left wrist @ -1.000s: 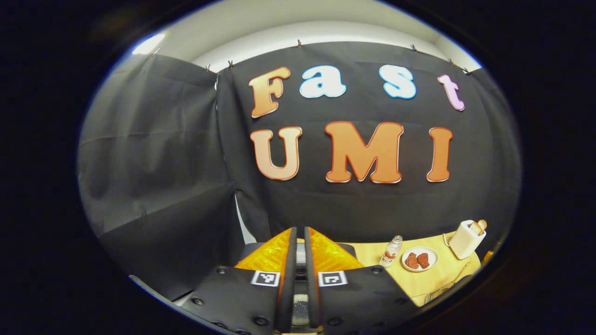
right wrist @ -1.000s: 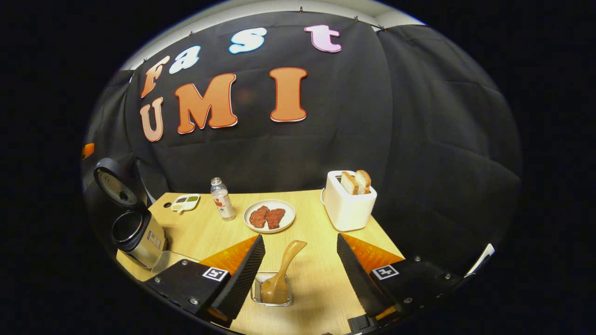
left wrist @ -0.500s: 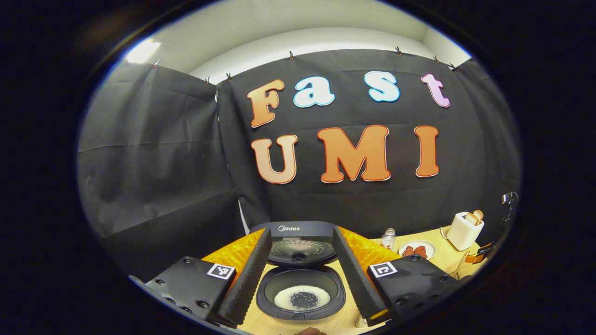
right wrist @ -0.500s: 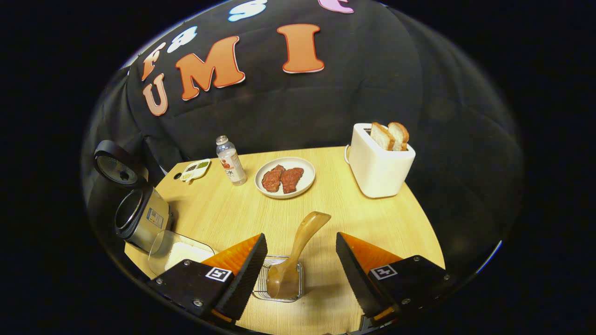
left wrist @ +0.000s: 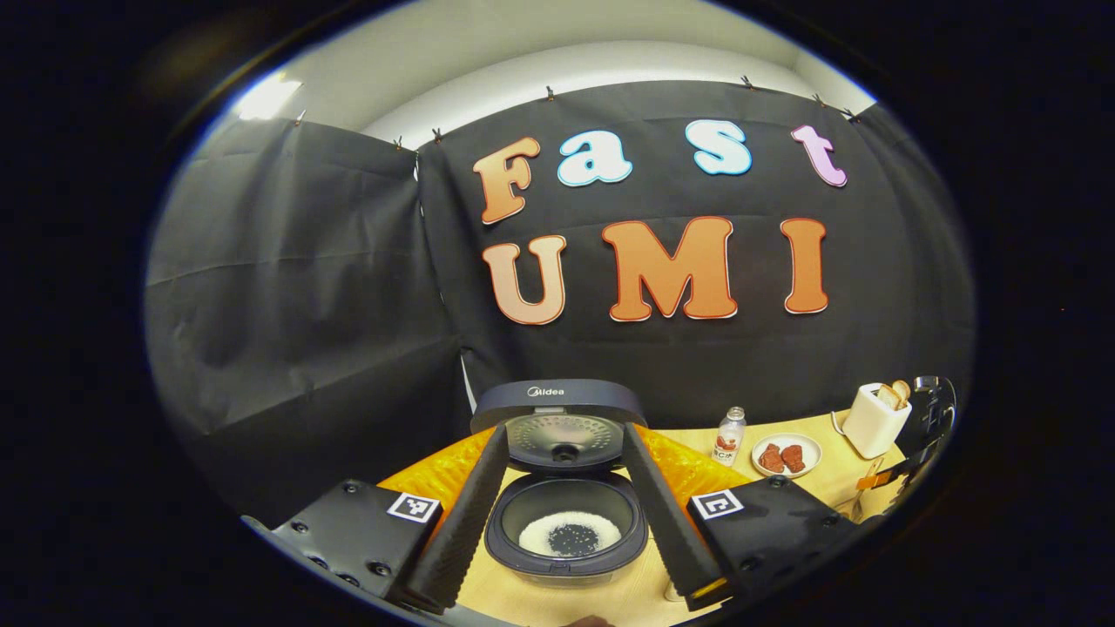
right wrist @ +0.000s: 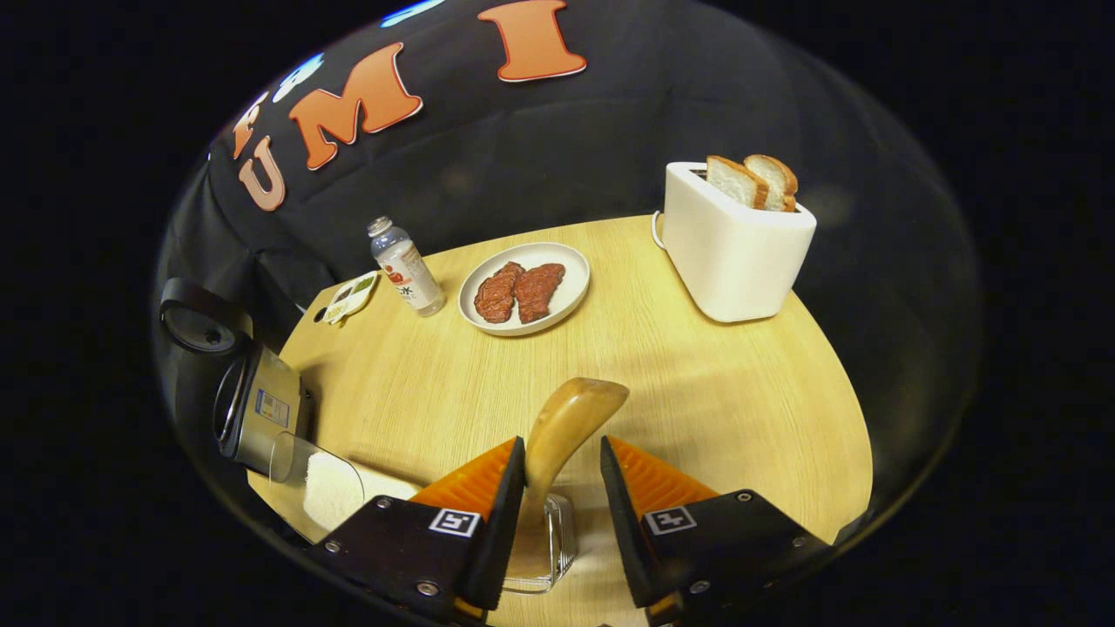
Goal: Close the left gripper, press the button to open the rice cooker; take a wooden spoon from the chopstick holder with the right hand, scoop a spoonful of rice and pour it into the rice cooker, then put the wooden spoon back into the chopstick holder.
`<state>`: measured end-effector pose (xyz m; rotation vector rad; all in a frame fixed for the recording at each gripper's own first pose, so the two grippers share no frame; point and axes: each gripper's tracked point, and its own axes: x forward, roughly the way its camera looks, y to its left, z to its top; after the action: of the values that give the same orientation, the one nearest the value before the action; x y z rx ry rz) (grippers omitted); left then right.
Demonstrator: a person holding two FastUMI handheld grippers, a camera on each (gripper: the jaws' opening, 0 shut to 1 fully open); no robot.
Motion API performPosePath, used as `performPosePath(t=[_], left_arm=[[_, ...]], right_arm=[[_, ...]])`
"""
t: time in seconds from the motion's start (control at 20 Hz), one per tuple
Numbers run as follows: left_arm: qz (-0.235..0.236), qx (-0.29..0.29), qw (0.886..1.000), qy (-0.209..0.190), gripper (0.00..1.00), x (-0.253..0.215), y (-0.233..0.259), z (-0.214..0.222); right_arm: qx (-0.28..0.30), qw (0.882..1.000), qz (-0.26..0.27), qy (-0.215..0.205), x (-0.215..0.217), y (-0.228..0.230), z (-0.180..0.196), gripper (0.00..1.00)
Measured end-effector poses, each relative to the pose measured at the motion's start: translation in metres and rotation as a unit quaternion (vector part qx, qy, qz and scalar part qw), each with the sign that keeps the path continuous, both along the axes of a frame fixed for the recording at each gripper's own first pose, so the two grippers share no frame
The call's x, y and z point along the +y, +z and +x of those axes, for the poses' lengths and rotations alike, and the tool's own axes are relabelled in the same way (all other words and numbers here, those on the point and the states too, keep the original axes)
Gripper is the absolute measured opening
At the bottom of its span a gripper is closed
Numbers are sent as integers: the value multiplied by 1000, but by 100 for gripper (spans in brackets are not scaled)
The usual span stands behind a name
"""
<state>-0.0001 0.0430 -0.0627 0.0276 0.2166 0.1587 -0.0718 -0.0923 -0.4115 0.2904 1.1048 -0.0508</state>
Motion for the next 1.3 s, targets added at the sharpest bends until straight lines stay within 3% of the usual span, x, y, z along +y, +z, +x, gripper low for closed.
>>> performPosePath(t=[0.2, 0.3, 0.35, 0.45, 1.05, 1.15, 1.25, 1.3], left_arm=[[9, 5, 1000, -6, 90, -6, -3, -1], [15, 2, 1000, -12, 90, -10, 0, 0], [18, 2, 1000, -16, 90, -11, 1, 1], [23, 0, 1000, -20, 90, -11, 3, 4], [7, -11, 999, -43, 93, -14, -14, 28], [2, -12, 999, -44, 84, -12, -16, 31], [-10, -16, 999, -44, 84, -9, -18, 31], [-14, -18, 999, -42, 96, -6, -17, 33]], right_arm=[[8, 999, 26, -16, 7, -14, 0, 49], [1, 998, 51, -35, 15, -15, 5, 39], [0, 997, 56, -45, 17, -15, 4, 26], [-16, 997, 53, -59, 14, -10, 2, 18], [-96, 987, 44, -124, 17, 27, -37, 12], [-108, 983, 44, -139, 15, 43, -36, 9], [-119, 982, 39, -143, 15, 62, -33, 9], [-125, 982, 35, -138, 15, 72, -31, 9]])
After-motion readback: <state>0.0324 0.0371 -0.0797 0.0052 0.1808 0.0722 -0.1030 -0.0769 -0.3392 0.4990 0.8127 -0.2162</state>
